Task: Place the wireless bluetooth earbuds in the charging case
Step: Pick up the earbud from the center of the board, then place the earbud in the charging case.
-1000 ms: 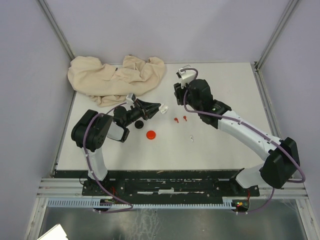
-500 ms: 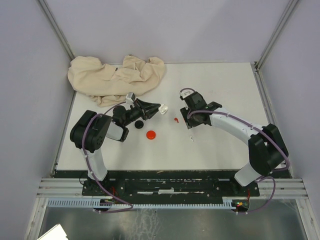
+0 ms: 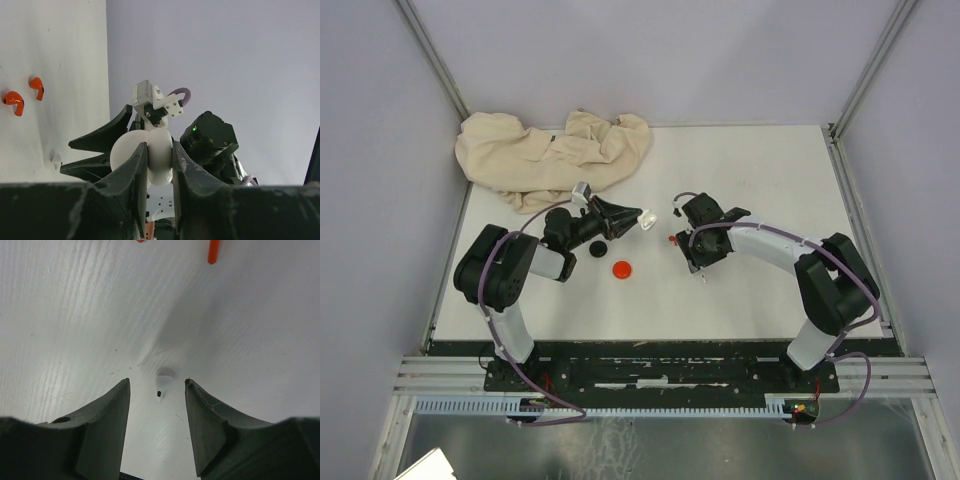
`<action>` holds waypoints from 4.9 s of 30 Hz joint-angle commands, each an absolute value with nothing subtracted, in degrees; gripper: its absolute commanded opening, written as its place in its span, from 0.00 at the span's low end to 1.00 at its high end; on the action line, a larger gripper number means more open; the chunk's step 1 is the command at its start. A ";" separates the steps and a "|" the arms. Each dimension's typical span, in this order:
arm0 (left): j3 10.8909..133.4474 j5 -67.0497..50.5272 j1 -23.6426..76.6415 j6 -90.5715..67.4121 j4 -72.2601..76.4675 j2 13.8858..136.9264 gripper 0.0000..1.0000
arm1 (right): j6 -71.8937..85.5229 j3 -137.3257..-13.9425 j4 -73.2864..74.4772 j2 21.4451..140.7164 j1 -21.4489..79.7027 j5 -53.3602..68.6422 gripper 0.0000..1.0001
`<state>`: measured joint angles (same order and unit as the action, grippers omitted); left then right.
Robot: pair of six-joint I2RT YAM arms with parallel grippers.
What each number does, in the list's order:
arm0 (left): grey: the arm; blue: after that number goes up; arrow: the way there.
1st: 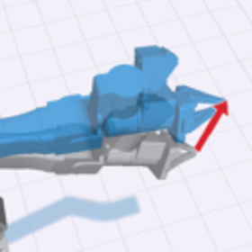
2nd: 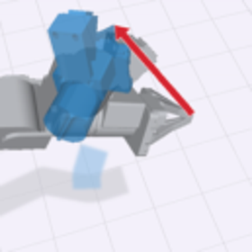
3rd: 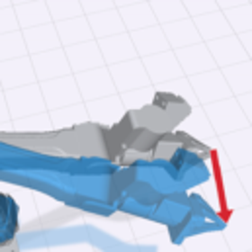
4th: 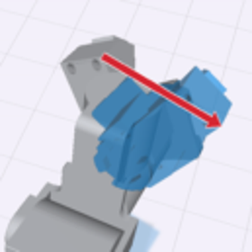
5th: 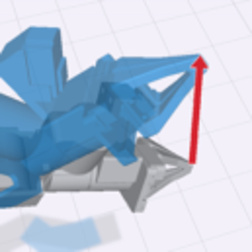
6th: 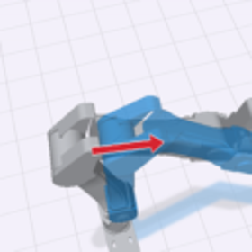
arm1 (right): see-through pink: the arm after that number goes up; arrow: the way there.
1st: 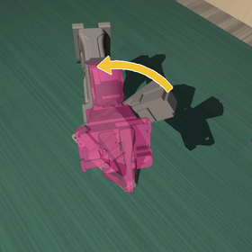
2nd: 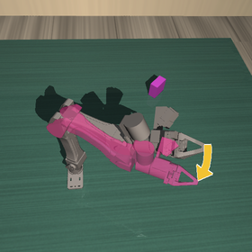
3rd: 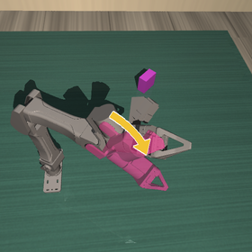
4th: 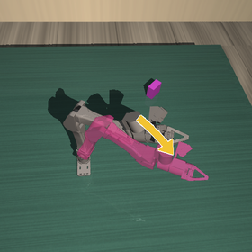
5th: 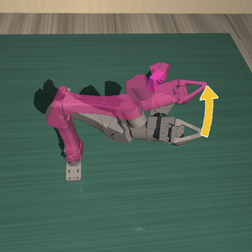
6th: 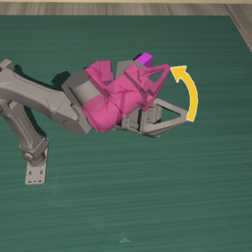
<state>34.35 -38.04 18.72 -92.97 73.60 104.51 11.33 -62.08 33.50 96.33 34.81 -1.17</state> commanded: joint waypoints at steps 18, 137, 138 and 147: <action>36.40 -39.37 18.56 -90.00 74.71 103.53 0.03 | 10.43 -63.72 34.89 100.15 32.52 2.09 0.50; 38.06 -35.68 22.34 -99.05 81.28 105.03 0.03 | -3.61 -38.68 -40.21 80.41 37.36 13.71 0.01; 38.06 -35.65 22.38 -99.04 81.29 104.99 0.03 | -3.48 -38.69 -40.09 80.41 37.35 13.58 0.01; 38.07 -35.51 22.34 -99.05 81.29 105.03 0.03 | -1.72 -40.07 -36.90 79.92 37.40 12.22 0.24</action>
<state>36.07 -36.10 22.26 -97.08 76.86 106.13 -2.79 -38.11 -38.28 80.36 37.12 13.17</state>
